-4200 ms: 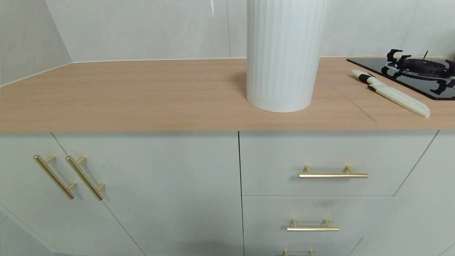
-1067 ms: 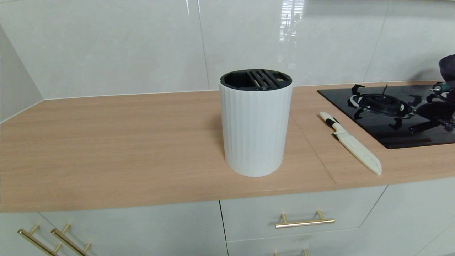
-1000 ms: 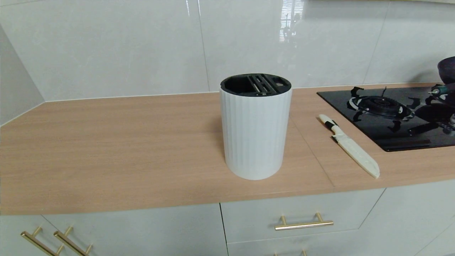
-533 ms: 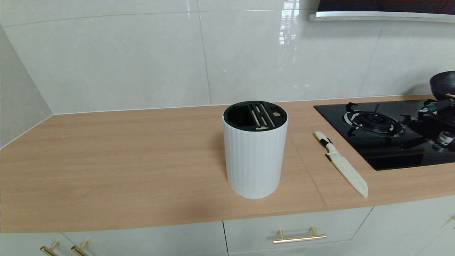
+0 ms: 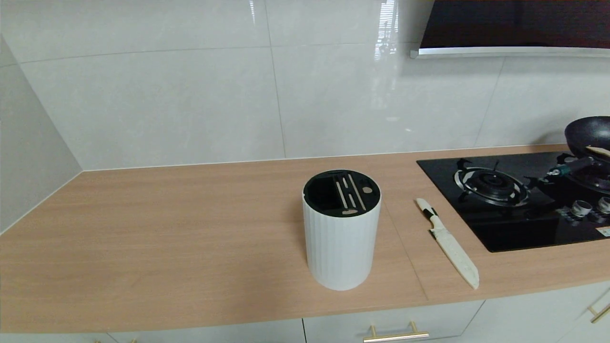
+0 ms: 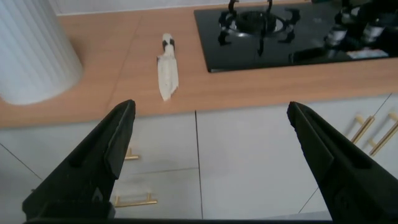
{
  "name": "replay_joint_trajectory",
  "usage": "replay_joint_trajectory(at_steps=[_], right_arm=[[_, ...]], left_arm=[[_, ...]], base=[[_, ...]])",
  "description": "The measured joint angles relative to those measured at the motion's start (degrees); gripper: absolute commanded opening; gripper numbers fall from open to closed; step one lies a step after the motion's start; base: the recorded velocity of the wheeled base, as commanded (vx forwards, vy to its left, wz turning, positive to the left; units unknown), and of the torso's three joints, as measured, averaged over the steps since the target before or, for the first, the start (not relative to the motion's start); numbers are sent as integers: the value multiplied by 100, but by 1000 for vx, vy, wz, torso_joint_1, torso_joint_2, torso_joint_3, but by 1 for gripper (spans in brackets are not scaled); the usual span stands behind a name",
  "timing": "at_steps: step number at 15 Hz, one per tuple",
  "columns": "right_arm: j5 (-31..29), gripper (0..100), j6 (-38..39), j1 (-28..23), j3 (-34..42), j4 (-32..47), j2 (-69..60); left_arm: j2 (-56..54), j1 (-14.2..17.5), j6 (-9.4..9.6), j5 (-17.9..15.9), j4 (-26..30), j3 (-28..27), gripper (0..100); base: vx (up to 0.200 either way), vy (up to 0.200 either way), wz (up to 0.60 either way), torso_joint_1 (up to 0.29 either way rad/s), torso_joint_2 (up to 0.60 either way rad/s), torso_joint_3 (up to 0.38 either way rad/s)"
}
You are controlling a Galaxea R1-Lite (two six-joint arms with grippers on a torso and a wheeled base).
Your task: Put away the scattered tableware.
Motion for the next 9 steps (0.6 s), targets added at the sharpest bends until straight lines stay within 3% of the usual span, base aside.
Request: replay_joint_trajectory(at_steps=[4,9], right_arm=[[0,100,0,0,0,0,0],[0,100,-2,0,0,0,0]], left_arm=[[0,0,0,2,-2,4,100],[0,0,0,0,0,0,100]], base=[[0,0,0,257,-532,-284],[0,0,0,26,-53,-24]])
